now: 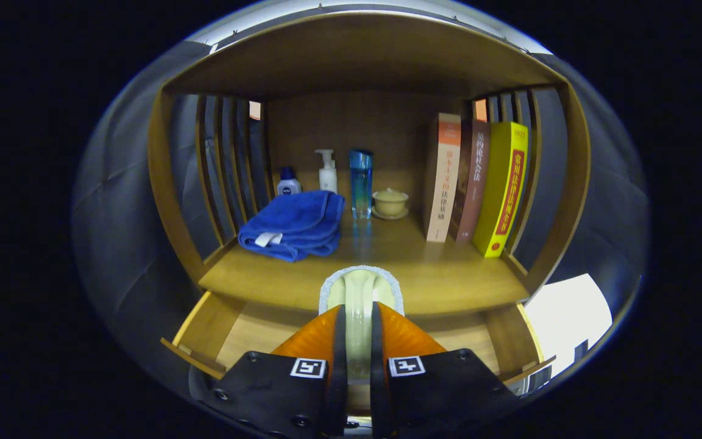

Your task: Pull open the drawer, take out the items inside it, and place them on the countertop above the cabinet.

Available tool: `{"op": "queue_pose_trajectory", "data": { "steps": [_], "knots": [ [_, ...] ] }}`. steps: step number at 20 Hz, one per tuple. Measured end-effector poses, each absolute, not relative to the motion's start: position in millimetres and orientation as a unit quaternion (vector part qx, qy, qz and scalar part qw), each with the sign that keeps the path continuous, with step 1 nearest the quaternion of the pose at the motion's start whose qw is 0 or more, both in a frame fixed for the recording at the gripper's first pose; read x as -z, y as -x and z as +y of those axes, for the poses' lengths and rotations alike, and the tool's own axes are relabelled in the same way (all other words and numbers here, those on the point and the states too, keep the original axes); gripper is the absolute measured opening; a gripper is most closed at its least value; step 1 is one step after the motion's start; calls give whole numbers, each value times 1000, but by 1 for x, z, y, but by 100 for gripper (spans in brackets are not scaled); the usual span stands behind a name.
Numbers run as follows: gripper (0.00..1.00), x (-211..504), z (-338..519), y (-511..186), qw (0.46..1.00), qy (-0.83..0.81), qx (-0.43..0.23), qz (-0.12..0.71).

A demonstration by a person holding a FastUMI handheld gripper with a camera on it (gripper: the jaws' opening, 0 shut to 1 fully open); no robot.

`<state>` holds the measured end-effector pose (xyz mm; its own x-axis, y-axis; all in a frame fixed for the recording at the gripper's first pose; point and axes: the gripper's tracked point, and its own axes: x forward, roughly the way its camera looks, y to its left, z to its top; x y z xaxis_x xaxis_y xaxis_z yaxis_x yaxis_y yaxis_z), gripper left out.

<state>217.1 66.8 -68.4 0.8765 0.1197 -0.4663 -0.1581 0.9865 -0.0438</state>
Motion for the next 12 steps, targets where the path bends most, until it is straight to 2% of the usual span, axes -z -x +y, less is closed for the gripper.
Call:
{"op": "queue_pose_trajectory", "data": {
  "steps": [6,12],
  "knots": [
    [24,61,76,-284,973,53,-53,219],
    [24,105,75,-320,961,58,-35,268]
  ]
}}
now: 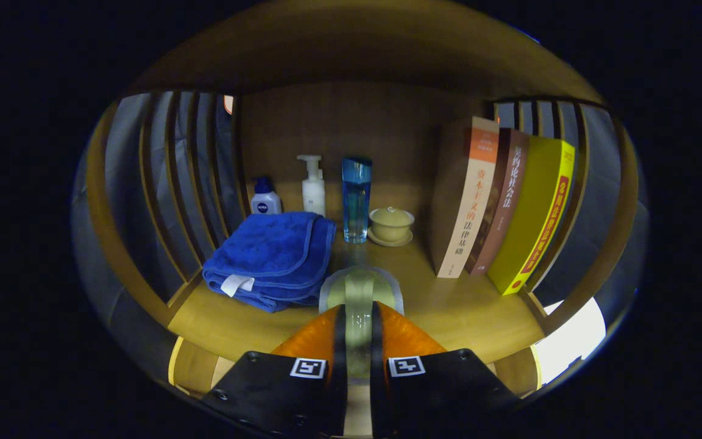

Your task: Pull open the drawer, take out the items inside it, and place them on the countertop above the cabinet.

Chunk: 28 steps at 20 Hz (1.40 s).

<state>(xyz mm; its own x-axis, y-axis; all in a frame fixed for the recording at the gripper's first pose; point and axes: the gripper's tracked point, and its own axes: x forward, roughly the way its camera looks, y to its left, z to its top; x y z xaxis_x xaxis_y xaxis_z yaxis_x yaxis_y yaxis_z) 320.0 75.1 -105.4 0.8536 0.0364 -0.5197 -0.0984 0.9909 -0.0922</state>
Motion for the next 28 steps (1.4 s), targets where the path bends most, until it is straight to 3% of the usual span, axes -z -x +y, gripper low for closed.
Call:
{"op": "queue_pose_trajectory", "data": {
  "steps": [8,15,16,17,19,22,28],
  "knots": [
    [26,131,68,-343,956,60,-10,287],
    [35,134,70,-343,960,33,-10,279],
    [42,131,71,-342,961,36,-13,274],
    [58,127,75,-340,962,40,-20,269],
    [71,122,80,-335,963,46,-27,263],
    [97,116,90,-326,966,36,-35,254],
    [99,61,101,-302,979,53,-50,188]
  ]
}}
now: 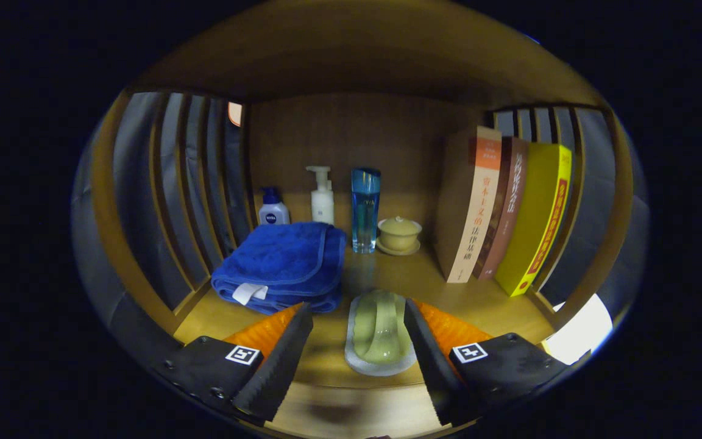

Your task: Pull open the drawer, take out the items inside it, and place them on the countertop above the cabinet.

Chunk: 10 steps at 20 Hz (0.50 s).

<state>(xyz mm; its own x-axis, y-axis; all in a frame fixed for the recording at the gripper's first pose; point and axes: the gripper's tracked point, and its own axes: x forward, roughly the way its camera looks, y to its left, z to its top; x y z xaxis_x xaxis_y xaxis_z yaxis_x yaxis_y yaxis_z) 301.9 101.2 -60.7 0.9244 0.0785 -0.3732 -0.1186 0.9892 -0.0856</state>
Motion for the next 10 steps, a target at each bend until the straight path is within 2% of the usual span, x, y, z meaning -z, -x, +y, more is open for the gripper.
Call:
{"op": "queue_pose_trajectory", "data": {
  "steps": [5,10],
  "knots": [
    [99,-4,120,-249,988,35,-88,123],
    [99,-17,128,-168,990,0,-114,82]
  ]
}}
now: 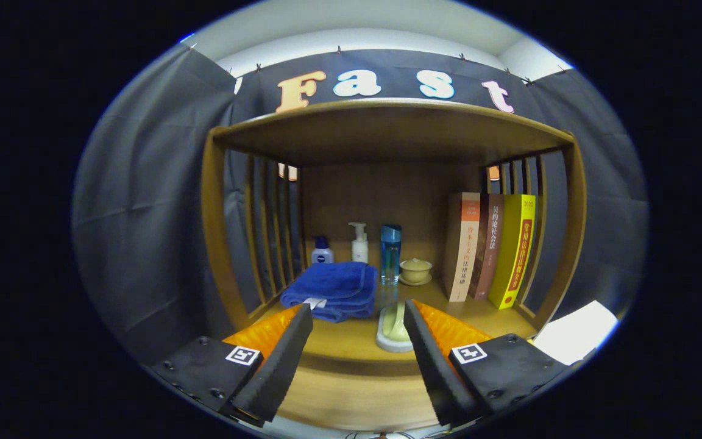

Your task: Pull open the drawer, take out the items inside it, and place them on the countertop above the cabinet.

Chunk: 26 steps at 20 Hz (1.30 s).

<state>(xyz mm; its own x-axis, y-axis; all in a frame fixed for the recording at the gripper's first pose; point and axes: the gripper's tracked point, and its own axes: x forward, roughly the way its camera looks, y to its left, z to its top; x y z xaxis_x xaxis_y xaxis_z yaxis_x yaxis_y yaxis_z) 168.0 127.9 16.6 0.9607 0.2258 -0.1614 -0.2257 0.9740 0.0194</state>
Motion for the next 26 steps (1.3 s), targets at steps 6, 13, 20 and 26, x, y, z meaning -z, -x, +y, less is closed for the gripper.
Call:
{"op": "queue_pose_trajectory", "data": {
  "steps": [6,13,20,26],
  "knots": [
    [99,-8,118,-97,994,-13,-103,37],
    [99,24,100,-51,996,30,-81,7],
    [98,87,89,-42,996,23,-69,43],
    [98,122,79,-32,997,32,-61,46]
  ]
}}
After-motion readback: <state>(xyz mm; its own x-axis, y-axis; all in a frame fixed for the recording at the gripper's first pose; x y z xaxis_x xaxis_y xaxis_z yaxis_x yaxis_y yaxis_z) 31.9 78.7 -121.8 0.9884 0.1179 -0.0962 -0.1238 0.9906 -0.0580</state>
